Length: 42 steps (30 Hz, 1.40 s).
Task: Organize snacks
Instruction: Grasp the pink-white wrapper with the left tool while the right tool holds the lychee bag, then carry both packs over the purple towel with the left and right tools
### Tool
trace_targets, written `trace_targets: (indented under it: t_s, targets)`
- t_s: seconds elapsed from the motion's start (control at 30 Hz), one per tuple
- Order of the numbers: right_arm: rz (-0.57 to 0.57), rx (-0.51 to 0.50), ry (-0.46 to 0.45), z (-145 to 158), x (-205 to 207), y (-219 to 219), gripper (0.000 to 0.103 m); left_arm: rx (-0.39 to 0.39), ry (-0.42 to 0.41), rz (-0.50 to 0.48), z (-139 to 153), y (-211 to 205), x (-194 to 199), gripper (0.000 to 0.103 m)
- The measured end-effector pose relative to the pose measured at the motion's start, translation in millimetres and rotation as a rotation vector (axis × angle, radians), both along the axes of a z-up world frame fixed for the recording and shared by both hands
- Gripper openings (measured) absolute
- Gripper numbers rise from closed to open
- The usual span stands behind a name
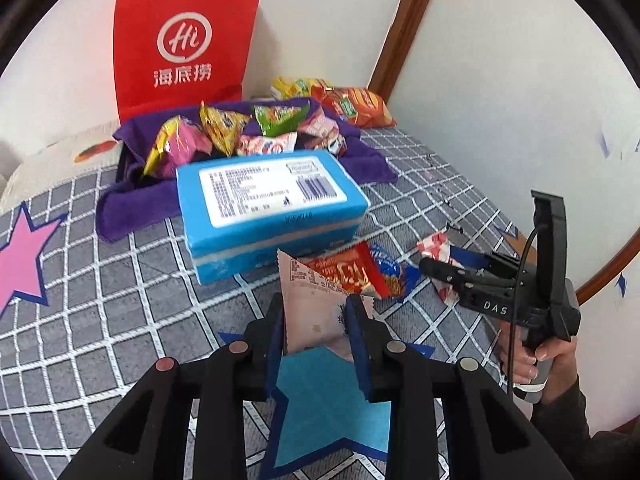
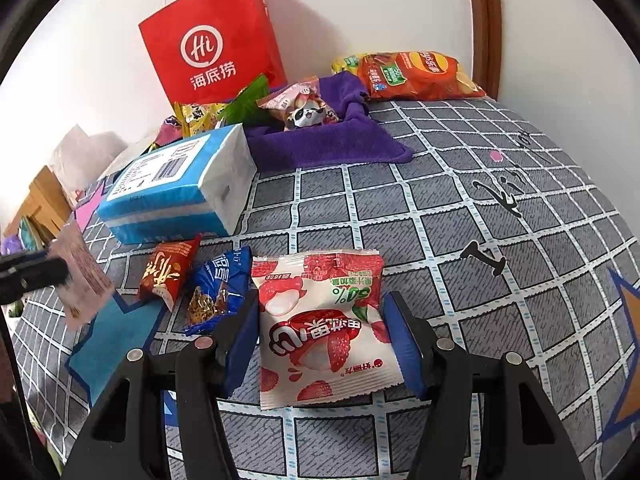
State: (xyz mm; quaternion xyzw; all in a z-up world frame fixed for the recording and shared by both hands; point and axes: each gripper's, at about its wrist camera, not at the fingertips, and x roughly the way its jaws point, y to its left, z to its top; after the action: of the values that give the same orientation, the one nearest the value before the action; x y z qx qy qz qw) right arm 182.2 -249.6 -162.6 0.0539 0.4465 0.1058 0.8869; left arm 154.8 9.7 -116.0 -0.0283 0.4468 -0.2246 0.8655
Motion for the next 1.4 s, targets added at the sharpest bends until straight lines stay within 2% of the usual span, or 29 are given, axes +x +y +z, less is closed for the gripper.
trace_targets:
  t_s: [0.1,0.4,0.73,1.17,1.4]
  targets:
    - [0.0,-0.003,0.002,9.0,2.8,0.9,0.06,-0.004,-0.015,0.011,9.7,2.9,3.1,0.028]
    - [0.025,-0.032,-0.1,75.5,20.8,15.2,0.06,0.001,-0.059,0.084,44.5,10.5,28.3,0.028]
    - [0.047,-0.025,-0.186,142.4,78.7,32.6,0.059,0.031,-0.12,0.146,81.2,14.3,75.6,0.028]
    - [0.11,-0.02,-0.207,182.0,162.8,63.4,0.059,0.024,-0.117,0.188,91.9,12.8,142.6,0.028]
    - [0.094,-0.021,-0.192,177.8,207.8,71.5,0.059,0.01,-0.114,0.203,86.1,13.5,176.5,0.026]
